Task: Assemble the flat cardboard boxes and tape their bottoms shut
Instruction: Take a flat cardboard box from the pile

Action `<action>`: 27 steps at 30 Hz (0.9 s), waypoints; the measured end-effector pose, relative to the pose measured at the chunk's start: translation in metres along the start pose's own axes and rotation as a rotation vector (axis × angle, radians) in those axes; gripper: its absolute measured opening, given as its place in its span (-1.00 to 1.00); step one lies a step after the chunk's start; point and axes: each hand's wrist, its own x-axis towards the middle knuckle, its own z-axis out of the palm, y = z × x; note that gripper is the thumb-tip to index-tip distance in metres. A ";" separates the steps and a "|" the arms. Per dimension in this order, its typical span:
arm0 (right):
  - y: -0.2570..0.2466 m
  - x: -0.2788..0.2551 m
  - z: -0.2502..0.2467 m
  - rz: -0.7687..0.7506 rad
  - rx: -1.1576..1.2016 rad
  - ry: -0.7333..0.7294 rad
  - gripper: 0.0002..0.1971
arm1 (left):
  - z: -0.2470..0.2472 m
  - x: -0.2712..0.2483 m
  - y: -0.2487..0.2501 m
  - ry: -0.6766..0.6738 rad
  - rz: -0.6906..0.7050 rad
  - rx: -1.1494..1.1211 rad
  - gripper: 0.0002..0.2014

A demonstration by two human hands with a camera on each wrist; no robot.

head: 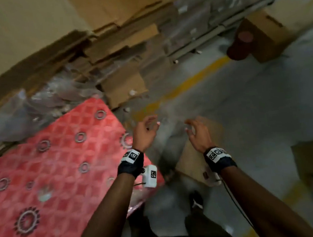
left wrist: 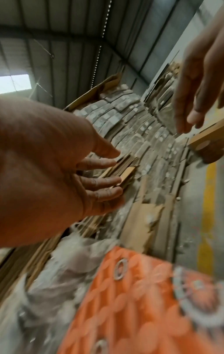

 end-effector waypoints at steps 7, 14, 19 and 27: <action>0.174 -0.040 -0.041 0.393 0.018 -0.035 -0.65 | 0.182 0.020 0.002 -0.203 -0.146 0.121 -0.79; 0.305 -0.027 0.002 0.644 0.072 -0.050 -0.63 | 0.298 0.086 -0.107 -0.398 -0.331 0.352 -0.89; 0.412 -0.004 0.087 0.755 0.133 -0.089 -0.64 | 0.369 0.144 -0.242 -0.529 -0.425 0.531 -0.81; 0.533 0.043 0.229 0.749 0.280 -0.188 -0.27 | 0.443 0.207 -0.388 -0.542 -0.337 0.531 -0.32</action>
